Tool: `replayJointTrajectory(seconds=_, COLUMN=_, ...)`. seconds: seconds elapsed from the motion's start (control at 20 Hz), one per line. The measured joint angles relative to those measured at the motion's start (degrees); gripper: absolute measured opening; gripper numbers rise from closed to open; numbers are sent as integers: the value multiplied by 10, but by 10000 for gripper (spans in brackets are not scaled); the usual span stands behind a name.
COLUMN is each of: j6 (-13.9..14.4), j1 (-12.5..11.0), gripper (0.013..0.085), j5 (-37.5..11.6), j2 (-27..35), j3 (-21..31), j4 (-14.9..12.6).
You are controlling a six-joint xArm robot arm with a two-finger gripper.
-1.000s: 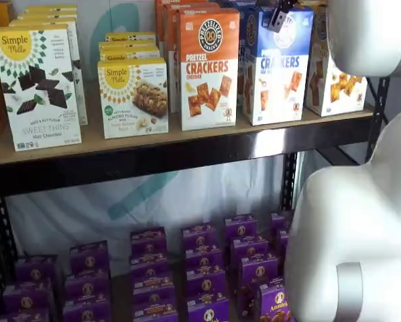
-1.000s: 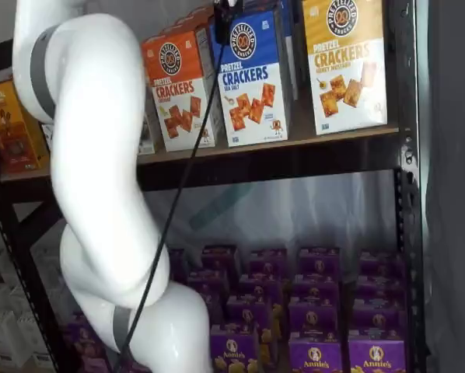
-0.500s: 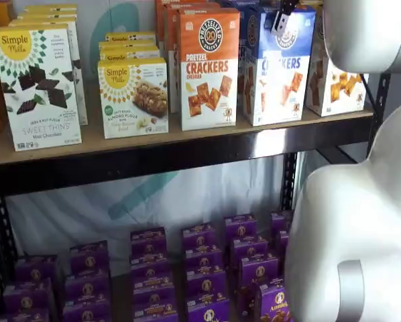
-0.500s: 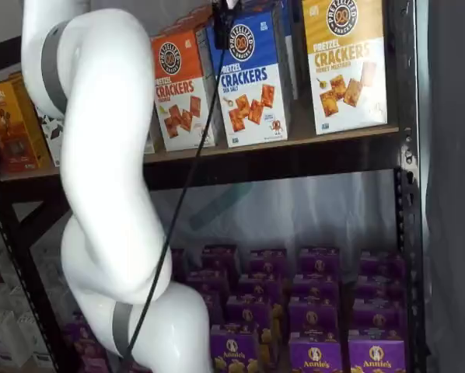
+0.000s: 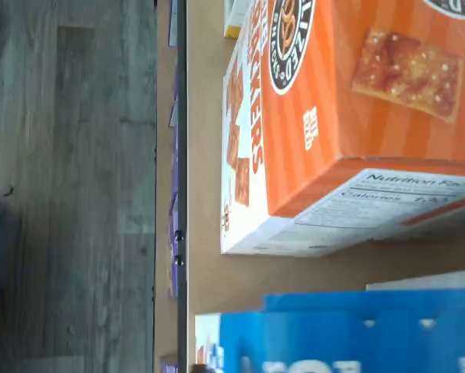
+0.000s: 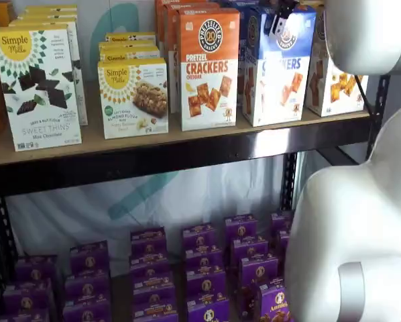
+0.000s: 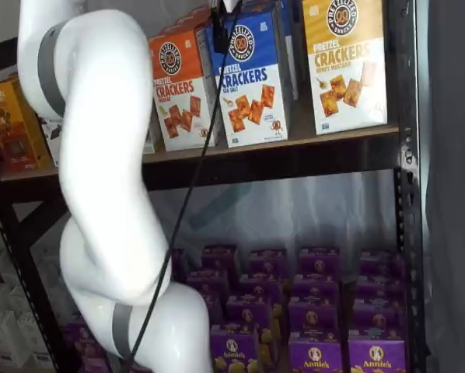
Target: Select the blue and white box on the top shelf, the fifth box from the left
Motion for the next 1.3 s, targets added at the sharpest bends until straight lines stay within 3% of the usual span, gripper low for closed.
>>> replayJointTrajectory(seconds=0.05, j6=0, j1=0, gripper=770, j5=-1, j2=0, j3=1, j4=0)
replayJointTrajectory(seconds=0.15, j6=-1, j1=-1, gripper=690, j5=-1, j2=0, j3=1, j4=1)
replayJointTrajectory(seconds=0.45, j6=-3, j1=-4, gripper=690, j5=0, j2=-2, j3=2, j4=2)
replayJointTrajectory(seconds=0.6, j6=-5, j1=-6, gripper=610, j5=0, j2=-4, j3=4, j4=2)
replayJointTrajectory(seconds=1.1, j6=4, j1=-4, gripper=610, j5=41, j2=-13, j3=-10, j4=1)
replayJointTrajectory(seconds=1.3, j6=3, j1=-5, gripper=610, j5=55, j2=-40, j3=9, j4=-4)
